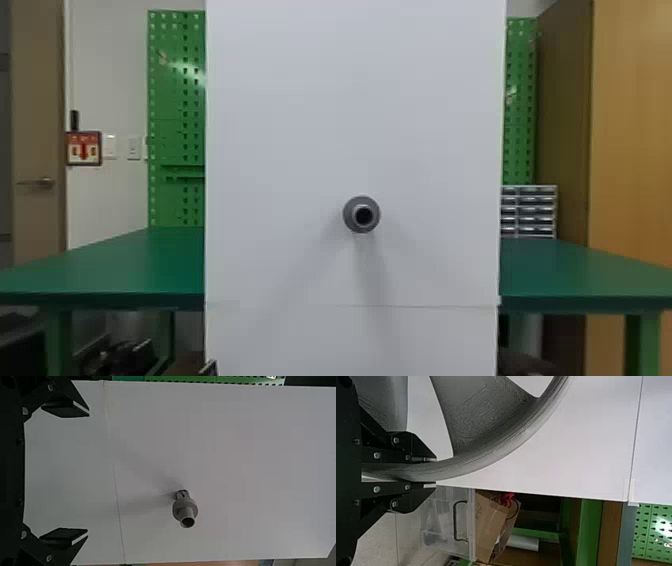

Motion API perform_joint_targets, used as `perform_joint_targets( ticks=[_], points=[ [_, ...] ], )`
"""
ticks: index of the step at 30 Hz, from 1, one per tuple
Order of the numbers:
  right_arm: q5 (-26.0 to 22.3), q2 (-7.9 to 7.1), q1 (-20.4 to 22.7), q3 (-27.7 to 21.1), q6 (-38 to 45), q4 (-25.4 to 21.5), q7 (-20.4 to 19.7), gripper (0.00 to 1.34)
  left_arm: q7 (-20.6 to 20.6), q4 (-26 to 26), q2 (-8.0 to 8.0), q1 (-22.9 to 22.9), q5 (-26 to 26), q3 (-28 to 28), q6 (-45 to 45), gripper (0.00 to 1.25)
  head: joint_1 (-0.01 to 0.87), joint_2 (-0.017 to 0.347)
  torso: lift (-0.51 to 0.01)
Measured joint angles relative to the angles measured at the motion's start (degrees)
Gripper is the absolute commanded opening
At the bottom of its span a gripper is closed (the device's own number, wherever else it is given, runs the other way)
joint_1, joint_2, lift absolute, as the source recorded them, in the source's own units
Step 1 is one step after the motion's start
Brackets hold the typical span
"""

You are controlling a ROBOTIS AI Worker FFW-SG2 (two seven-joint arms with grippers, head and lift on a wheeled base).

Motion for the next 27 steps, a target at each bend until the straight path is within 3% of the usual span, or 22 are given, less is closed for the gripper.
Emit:
perform_joint_targets(
  ticks=[27],
  points=[
    [-0.5, 0.06, -0.3, 0.3, 0.7, 0.1, 0.0, 0.08, 0.0, 0.0, 0.00, -0.1, -0.5, 0.0, 0.5, 1.04, 0.034, 0.029, -0.494]
  ],
)
